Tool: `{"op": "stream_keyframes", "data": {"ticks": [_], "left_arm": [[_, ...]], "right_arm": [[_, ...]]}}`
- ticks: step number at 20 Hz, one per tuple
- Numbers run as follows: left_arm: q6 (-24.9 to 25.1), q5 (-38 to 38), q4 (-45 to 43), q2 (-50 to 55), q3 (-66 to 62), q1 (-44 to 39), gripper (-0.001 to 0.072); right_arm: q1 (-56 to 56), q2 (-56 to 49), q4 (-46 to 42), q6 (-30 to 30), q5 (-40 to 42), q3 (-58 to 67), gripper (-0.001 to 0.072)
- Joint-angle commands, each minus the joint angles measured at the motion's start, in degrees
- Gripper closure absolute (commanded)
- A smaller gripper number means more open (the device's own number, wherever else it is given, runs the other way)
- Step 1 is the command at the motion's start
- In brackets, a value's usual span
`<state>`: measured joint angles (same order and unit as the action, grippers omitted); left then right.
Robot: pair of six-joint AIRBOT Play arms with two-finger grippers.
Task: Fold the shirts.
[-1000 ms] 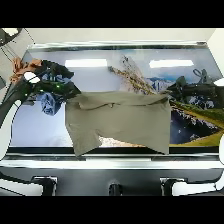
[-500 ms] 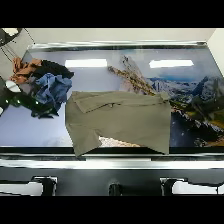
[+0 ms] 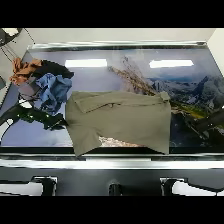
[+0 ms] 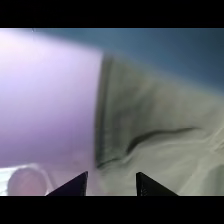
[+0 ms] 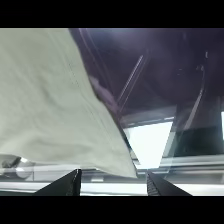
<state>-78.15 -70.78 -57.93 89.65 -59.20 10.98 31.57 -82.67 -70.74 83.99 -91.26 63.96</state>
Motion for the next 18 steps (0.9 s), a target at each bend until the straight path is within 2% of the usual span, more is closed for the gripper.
{"op": "stream_keyframes", "data": {"ticks": [1, 2, 3, 5, 6, 10, 15, 16, 17, 18], "left_arm": [[0.39, 7.17, 0.11, 0.44, 0.79, -2.49, 0.0314], [0.39, 7.56, 0.11, 0.57, 0.79, -3.13, 0.0329], [0.35, 7.61, 0.09, 0.85, 0.79, -3.58, 0.0394], [0.39, 7.37, 0.09, 1.01, 0.79, -3.80, 0.0642], [0.39, 7.21, 0.09, 0.96, 0.76, -3.80, 0.0682], [1.20, 5.11, 0.09, 0.90, 0.76, -3.80, 0.0682], [1.73, 4.17, 0.11, 0.55, 0.76, -3.80, 0.0682], [1.73, 4.15, 0.11, 0.48, 0.76, -3.80, 0.0682], [1.73, 4.09, 0.11, 0.33, 0.76, -3.80, 0.0682], [1.73, 3.78, 0.11, 0.20, 0.72, -3.80, 0.0682]], "right_arm": [[0.02, 3.72, -0.94, -1.55, 2.08, -5.77, 0.0189], [0.02, 4.61, -0.94, -1.70, 2.82, -7.85, 0.0184], [0.00, 5.27, -0.92, -1.97, 3.13, -9.99, 0.0139], [0.00, 6.49, -0.22, -2.40, 3.98, -14.91, 0.0139], [0.00, 7.17, 0.96, -3.04, 5.01, -16.92, 0.0139], [0.00, 7.82, 1.22, -3.23, 9.64, -21.99, 0.0142], [0.00, 7.80, 8.04, -3.52, 16.13, -28.11, 0.0162], [0.00, 7.80, 8.90, -3.43, 18.16, -28.94, 0.0225], [0.02, 7.80, 8.94, -2.82, 20.68, -29.03, 0.0352], [0.00, 7.82, 9.46, -1.60, 22.86, -28.85, 0.0532]]}}
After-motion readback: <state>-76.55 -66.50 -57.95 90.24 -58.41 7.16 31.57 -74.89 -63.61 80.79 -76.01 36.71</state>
